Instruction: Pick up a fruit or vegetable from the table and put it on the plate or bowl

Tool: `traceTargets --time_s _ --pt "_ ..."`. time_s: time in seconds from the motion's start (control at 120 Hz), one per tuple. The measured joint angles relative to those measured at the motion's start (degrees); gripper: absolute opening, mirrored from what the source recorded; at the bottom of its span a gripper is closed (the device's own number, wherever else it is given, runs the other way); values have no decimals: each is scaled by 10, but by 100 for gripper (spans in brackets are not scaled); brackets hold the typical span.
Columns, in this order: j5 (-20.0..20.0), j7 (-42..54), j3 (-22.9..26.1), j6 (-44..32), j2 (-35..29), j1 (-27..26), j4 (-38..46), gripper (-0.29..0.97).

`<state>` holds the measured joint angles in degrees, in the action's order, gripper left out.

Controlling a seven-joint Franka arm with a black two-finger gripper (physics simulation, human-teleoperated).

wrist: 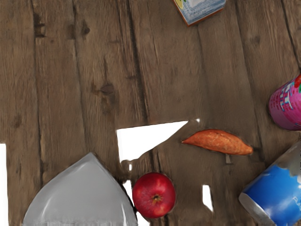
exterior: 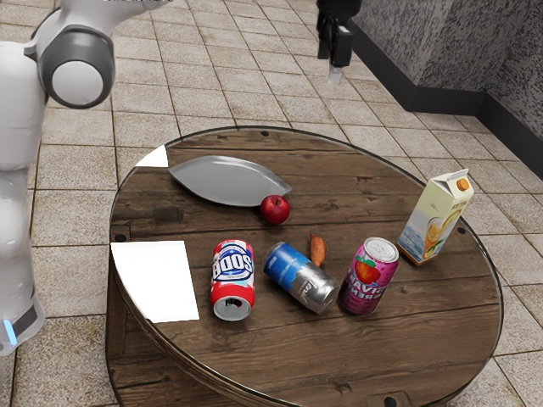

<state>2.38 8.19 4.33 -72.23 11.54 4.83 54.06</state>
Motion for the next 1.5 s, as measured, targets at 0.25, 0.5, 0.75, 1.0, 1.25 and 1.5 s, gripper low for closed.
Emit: traceTargets --time_s 0.25,0.5,0.75,1.0,1.25,1.5 --pt "38 73 -9 -7 -73 8 183 68" --pt "30 243 1 -70 -158 21 330 68" --pt "-6 370 3 -205 -197 2 478 68" --pt "-20 461 -9 -282 -195 4 533 68" --pt "-16 521 -10 -339 -145 6 531 68" --pt "-4 562 -17 -387 -155 6 595 68"
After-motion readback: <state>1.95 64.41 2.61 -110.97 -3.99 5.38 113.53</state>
